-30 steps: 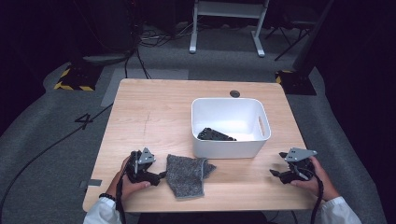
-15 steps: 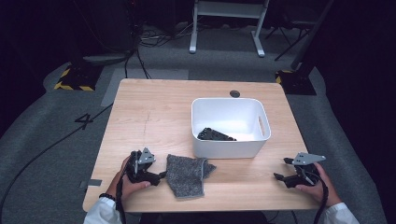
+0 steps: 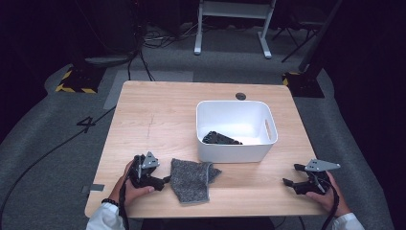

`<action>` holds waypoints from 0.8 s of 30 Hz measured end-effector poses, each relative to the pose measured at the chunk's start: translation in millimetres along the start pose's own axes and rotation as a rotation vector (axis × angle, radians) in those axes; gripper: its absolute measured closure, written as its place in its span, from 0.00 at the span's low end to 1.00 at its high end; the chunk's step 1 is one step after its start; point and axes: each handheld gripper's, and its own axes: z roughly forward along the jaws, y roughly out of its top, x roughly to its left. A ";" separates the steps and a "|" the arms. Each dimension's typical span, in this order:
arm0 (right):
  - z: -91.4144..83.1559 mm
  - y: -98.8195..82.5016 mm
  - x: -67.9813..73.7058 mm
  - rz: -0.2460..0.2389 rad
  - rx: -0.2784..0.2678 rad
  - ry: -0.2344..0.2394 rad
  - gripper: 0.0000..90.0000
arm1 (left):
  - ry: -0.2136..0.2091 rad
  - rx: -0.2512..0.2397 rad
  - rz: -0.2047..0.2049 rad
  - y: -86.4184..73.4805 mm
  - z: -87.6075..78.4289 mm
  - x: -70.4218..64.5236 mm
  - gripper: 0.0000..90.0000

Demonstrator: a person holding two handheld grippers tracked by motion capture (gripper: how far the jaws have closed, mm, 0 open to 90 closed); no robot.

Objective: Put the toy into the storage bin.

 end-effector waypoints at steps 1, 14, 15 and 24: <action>0.1 0.1 -0.1 0.000 0.001 0.000 0.18 | 0.000 0.000 0.001 0.0 0.0 0.1 0.16; 0.3 0.2 -0.2 0.010 -0.001 -0.008 0.19 | -0.003 -0.003 0.000 0.3 0.6 0.1 0.16; 0.3 0.2 -0.4 0.011 -0.002 -0.007 0.19 | -0.003 -0.002 0.000 0.4 0.5 0.2 0.16; 0.3 0.2 -0.4 0.012 -0.002 -0.008 0.19 | -0.005 -0.001 0.000 0.7 0.8 0.3 0.16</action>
